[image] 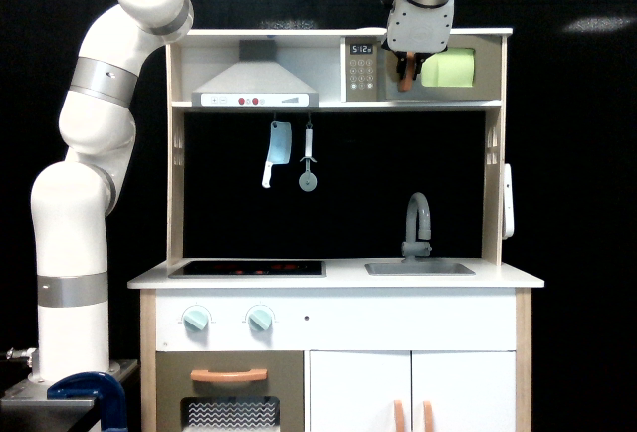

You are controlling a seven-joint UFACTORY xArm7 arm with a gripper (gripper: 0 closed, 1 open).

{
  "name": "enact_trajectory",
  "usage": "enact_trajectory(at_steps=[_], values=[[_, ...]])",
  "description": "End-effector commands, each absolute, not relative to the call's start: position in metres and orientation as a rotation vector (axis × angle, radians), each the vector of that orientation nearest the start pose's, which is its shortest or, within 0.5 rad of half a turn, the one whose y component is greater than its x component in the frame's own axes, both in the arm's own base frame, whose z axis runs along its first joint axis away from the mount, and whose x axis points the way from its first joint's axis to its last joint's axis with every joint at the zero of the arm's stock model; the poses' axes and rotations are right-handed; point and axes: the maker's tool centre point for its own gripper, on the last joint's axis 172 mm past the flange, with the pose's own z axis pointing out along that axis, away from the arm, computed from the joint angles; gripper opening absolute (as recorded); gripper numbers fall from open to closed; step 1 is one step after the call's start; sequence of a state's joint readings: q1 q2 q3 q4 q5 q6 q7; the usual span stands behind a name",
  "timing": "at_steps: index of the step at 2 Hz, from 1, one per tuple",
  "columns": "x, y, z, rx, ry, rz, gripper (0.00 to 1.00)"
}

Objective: Open the oven door

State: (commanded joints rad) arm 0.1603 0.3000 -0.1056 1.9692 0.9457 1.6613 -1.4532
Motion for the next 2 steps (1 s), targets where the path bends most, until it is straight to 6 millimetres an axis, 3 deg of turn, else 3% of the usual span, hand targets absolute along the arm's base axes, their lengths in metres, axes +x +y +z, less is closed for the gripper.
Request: enact_trajectory(at_steps=[2], values=[[0.544, 0.234, 0.473, -1.625, -1.689, -0.743, 0.0]])
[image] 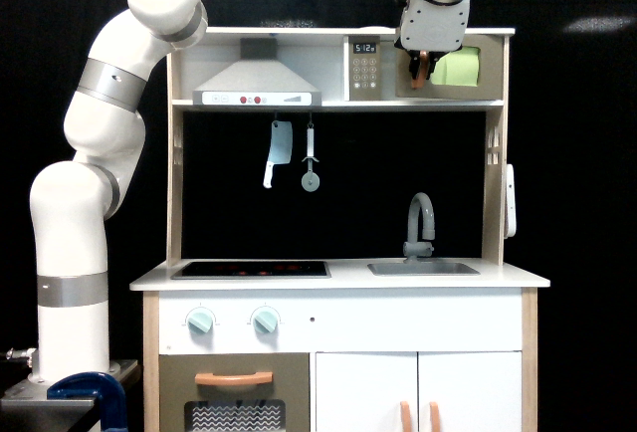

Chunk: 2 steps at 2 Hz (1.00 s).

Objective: Open the oven door

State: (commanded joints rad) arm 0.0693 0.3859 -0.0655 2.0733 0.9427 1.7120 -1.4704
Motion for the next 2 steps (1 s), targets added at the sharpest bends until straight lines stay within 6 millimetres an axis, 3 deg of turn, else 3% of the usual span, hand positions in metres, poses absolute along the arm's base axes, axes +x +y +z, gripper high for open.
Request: enact_trajectory(at_steps=[1, 2], values=[[0.548, 0.229, 0.472, -1.625, -1.689, -0.743, 1.0], [0.539, 0.22, 0.476, -1.625, -1.689, -0.743, 1.0]])
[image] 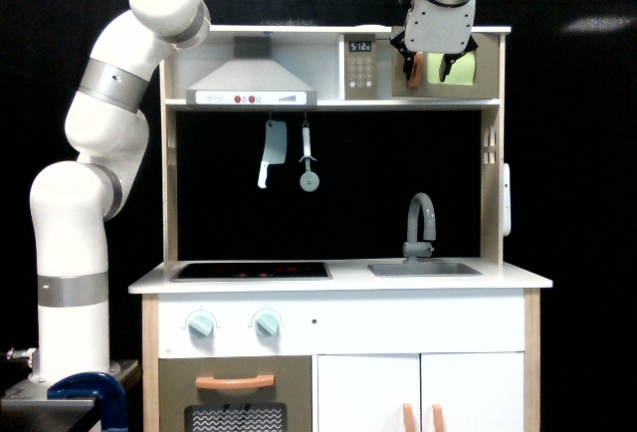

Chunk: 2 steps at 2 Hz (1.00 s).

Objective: Open the oven door

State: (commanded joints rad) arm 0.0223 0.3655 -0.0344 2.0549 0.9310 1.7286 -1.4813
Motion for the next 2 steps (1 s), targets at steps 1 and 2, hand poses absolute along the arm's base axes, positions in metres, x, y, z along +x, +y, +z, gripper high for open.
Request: enact_trajectory(at_steps=[1, 2], values=[[0.508, 0.168, 0.435, -1.625, -1.689, -0.743, 1.0], [0.454, 0.088, 0.358, -1.625, -1.689, -0.743, 1.0]])
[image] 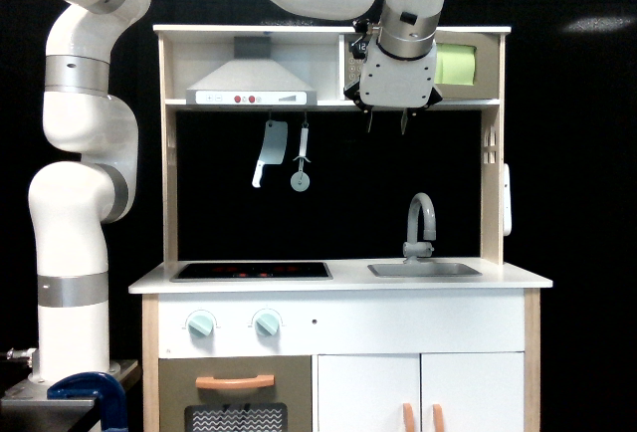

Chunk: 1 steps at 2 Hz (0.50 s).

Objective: Open the oven door

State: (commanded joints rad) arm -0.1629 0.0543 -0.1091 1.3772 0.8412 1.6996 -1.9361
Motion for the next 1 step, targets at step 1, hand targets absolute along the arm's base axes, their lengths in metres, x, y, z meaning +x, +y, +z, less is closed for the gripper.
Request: enact_trajectory(at_steps=[1], values=[[0.433, 0.058, 0.316, -1.625, -1.689, -0.743, 1.0]])
